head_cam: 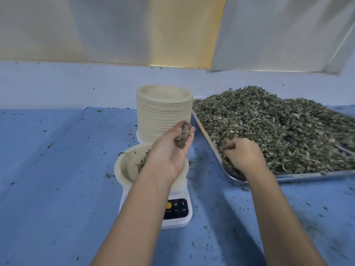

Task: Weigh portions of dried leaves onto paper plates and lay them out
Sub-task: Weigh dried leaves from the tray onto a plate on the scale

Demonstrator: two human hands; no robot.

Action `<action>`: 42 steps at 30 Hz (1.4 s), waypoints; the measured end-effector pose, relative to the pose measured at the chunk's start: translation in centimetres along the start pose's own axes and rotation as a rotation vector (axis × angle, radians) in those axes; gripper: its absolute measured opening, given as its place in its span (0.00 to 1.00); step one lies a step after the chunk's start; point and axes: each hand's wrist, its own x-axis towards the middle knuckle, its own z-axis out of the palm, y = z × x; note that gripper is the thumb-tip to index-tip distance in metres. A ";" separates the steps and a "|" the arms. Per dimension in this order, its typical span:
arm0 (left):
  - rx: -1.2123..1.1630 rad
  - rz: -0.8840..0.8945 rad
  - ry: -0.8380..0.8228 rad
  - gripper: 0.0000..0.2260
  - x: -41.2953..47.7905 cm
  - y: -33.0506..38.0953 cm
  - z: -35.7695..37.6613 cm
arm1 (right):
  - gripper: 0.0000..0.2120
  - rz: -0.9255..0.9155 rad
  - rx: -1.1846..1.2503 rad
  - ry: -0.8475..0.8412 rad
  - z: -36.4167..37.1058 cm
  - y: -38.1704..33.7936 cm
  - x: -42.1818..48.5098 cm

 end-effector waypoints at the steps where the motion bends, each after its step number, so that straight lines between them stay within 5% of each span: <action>1: -0.016 -0.028 0.002 0.09 0.2 -0.9 0.4 | 0.09 0.006 -0.015 -0.041 0.1 0.3 0.0; 7: 0.036 -0.132 -0.003 0.09 0.8 -4.9 1.6 | 0.13 -0.027 -0.113 -0.169 0.3 1.1 0.1; 16: 0.117 -0.155 0.038 0.11 0.9 -6.4 1.3 | 0.10 -0.041 -0.050 -0.059 1.1 1.5 0.1; 30: 0.115 -0.146 0.147 0.07 1.5 -6.9 0.8 | 0.04 0.030 0.683 0.324 0.1 1.3 1.0; 36: 0.099 -0.157 0.146 0.09 1.4 -6.9 1.1 | 0.06 0.076 1.077 0.273 -0.6 -0.5 0.4; 42: -0.001 -0.155 0.047 0.15 0.9 -5.0 2.0 | 0.07 -0.088 1.154 0.156 -0.4 -4.3 -1.6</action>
